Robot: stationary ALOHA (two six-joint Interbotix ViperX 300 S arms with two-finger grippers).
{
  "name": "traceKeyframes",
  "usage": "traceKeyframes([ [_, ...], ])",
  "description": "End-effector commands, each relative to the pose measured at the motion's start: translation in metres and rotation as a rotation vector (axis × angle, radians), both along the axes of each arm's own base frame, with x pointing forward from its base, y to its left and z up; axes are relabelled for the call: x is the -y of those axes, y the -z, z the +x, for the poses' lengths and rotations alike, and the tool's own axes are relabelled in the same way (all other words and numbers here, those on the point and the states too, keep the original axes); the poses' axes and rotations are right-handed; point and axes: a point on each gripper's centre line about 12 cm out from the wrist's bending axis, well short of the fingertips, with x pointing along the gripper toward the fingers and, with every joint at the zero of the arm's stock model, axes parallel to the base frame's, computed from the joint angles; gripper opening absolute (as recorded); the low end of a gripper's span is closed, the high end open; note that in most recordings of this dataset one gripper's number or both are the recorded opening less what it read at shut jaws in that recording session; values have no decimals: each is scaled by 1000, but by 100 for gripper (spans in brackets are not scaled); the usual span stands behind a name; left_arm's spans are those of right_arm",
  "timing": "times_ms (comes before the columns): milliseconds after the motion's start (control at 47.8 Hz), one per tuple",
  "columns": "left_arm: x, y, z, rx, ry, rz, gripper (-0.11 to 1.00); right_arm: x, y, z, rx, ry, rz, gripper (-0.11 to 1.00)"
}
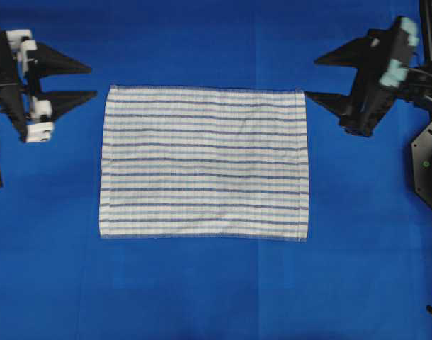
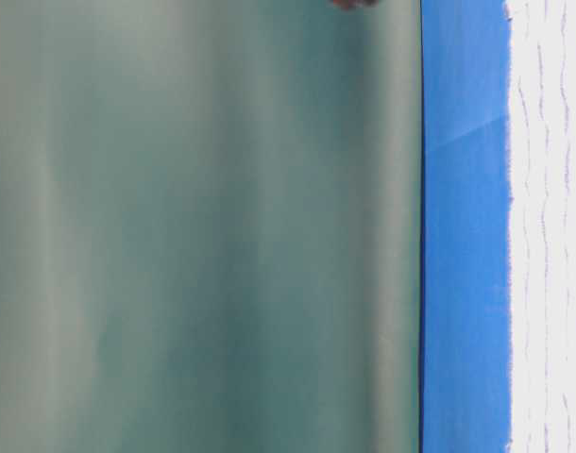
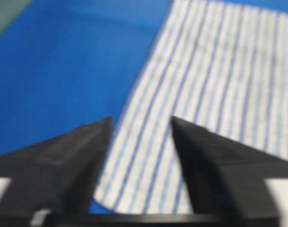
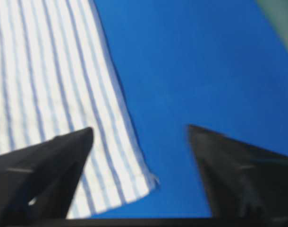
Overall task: Fold the blue towel.
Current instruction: 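Move both grippers to the towel's top corners, left and right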
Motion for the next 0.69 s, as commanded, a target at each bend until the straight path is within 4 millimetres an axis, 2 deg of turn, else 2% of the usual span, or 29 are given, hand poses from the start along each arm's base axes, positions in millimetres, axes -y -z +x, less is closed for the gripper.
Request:
traceKeyframes([
  [0, -5, 7, 7, -14, -12, -6, 58, 6, 10, 6, -14, 16, 7, 81],
  [105, -11, 24, 12, -55, -28, -19, 68, 10, 26, 9, -37, 27, 15, 74],
  [314, -24, 56, 12, -147, -78, -53, 67, 16, 53, 14, -85, 46, 36, 71],
  [481, -28, 68, 18, -162, -81, -57, 67, 19, 74, 15, -132, 58, 59, 71],
  [669, -33, 83, 19, -189, -98, -69, 67, 20, 85, 17, -136, 68, 62, 70],
])
